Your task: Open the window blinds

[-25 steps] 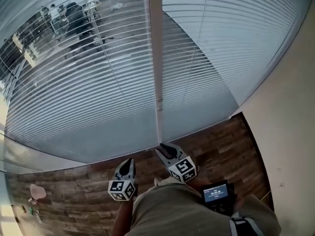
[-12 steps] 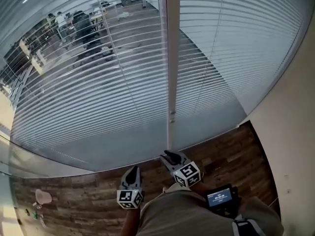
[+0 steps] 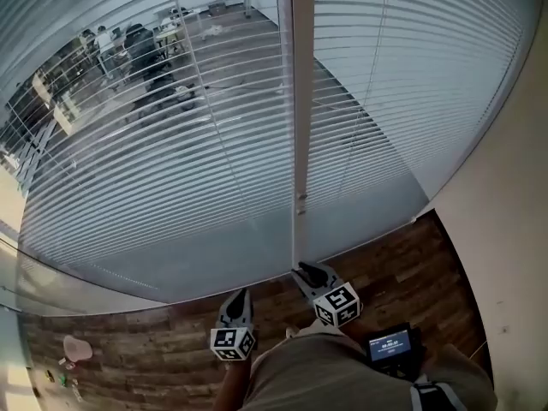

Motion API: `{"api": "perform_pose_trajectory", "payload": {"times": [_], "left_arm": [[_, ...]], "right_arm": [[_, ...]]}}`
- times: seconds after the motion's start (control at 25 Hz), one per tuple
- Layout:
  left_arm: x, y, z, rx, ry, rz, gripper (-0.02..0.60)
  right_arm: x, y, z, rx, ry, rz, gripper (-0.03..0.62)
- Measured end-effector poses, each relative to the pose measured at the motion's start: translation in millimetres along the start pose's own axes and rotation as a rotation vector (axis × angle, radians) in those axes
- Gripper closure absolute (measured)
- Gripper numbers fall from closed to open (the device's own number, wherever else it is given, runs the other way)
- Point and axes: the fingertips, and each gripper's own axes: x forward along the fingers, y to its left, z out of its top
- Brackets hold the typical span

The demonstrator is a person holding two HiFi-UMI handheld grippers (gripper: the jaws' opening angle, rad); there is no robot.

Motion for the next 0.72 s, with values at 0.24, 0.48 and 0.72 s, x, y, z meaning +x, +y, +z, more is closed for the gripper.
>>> {"api": "perform_pose_trajectory", "payload": {"times": [0.24, 0.48, 0.72], "left_arm": [[-16.7, 23.6, 19.1, -0.041, 0.047, 0.016, 0.569], [-26.7, -7.6, -12.0, -0.093, 0.048, -0.014, 0.569], [-19.8, -14.1, -26.8, -0.096, 0.068, -0.031, 0.569]], "right_arm": [[9.2, 21.9, 22.7, -0.017, 0.004, -0.024, 0.484], [-29.1, 11.8, -8.1, -0.023, 0.033, -0.047, 0.484], [-25.0, 5.9, -21.6, -0.026, 0.06, -0.045, 0.482]]}}
